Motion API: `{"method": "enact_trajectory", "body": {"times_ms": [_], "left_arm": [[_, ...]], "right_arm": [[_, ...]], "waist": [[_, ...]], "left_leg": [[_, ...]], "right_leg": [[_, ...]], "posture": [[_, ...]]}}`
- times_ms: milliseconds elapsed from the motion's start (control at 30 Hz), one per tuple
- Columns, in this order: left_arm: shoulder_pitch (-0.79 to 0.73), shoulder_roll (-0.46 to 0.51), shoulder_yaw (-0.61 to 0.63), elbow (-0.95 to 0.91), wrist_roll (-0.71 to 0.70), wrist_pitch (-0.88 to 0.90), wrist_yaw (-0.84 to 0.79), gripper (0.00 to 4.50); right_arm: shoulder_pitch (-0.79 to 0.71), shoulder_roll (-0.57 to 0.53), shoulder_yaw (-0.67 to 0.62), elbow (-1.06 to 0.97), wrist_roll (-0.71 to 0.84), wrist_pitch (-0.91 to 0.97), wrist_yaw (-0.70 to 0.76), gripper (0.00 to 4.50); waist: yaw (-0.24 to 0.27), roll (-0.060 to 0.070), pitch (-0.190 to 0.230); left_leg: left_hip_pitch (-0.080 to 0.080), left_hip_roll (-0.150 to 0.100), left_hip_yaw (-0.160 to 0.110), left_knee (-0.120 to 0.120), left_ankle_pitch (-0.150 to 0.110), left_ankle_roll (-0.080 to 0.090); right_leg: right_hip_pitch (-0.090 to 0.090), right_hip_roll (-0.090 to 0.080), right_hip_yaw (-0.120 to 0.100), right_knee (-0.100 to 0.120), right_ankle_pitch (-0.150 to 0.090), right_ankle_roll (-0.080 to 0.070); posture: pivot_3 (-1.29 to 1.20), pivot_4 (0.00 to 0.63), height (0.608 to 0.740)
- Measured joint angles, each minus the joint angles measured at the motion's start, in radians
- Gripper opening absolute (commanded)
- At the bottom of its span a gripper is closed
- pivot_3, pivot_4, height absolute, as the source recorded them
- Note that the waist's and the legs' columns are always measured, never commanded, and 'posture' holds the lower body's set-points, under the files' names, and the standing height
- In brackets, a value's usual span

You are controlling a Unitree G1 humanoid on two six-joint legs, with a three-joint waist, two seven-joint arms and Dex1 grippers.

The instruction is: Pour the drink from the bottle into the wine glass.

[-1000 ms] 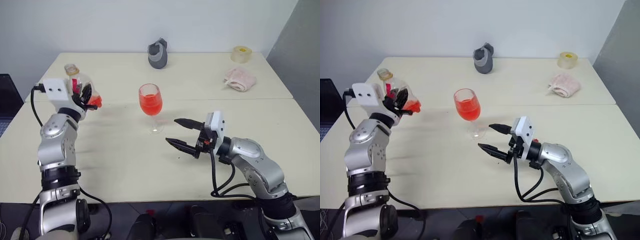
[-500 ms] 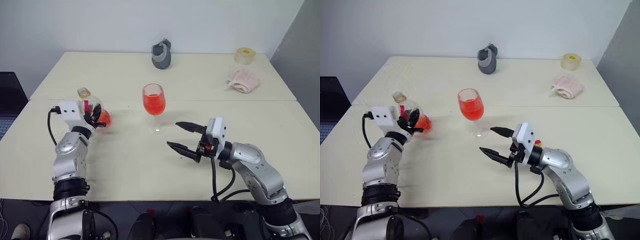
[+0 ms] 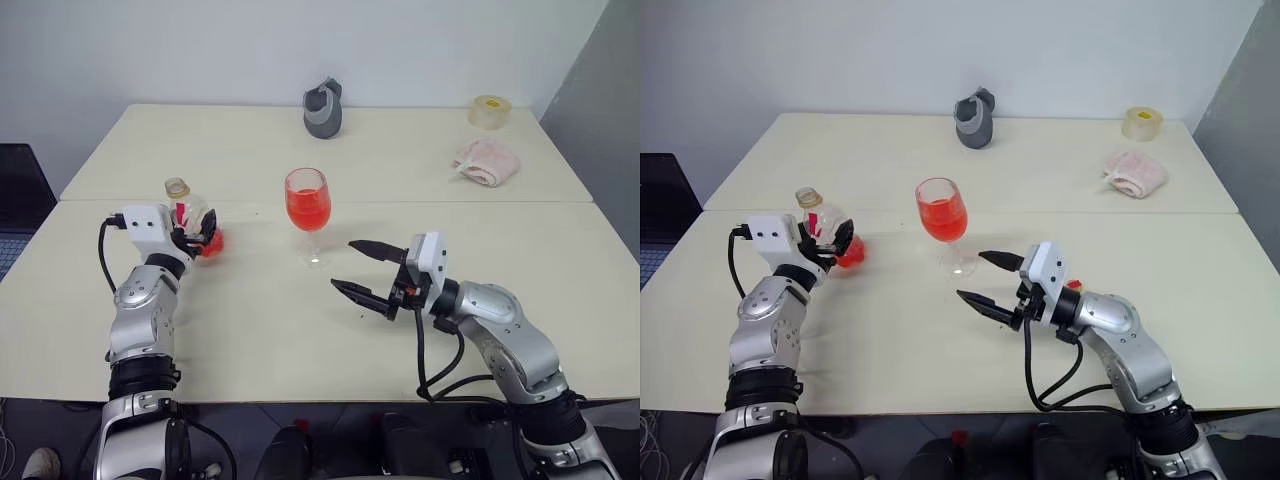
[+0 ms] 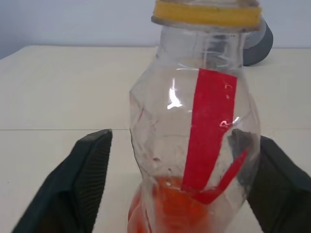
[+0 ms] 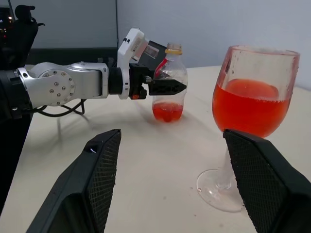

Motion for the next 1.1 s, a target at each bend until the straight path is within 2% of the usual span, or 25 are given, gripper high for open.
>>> {"method": "enact_trajectory", "body": {"times_ms": [233,600,867,1100], "left_arm": [[0.070,0.003,0.002,-0.100,-0.006,0.061,0.014,4.48],[0.253,0.003,0.017,-0.364,-0.045,0.221,0.038,4.48],[0.384,-0.010,0.001,-0.564,-0.084,0.324,0.022,4.48],[0.435,-0.061,-0.052,-0.645,-0.086,0.350,0.039,4.48]], "right_arm": [[-0.003,0.005,0.000,0.019,0.000,-0.005,0.002,3.62],[0.052,0.009,-0.003,-0.010,0.000,0.000,-0.025,3.62],[0.146,0.014,-0.039,-0.110,-0.001,0.075,-0.166,3.62],[0.210,0.020,-0.071,-0.162,-0.037,0.113,-0.290,3.62]], "waist": [[0.000,0.000,0.000],[0.002,0.000,0.000],[0.008,0.000,0.000],[0.015,0.000,0.000]], "left_leg": [[0.000,0.000,0.000,0.000,0.000,0.000],[0.001,0.001,-0.001,-0.001,0.000,0.000],[0.003,0.002,-0.001,-0.002,-0.002,0.003],[0.004,0.001,0.000,-0.003,-0.002,0.003]], "right_leg": [[0.000,0.000,0.000,0.000,0.000,0.000],[0.002,-0.001,0.000,-0.002,0.000,0.000],[0.005,-0.001,-0.001,-0.005,0.000,0.000],[0.008,0.000,-0.001,-0.007,0.000,0.000]], "posture": [[0.00,0.150,0.740],[0.00,0.150,0.740],[0.00,0.150,0.740],[0.00,0.150,0.740]]}}
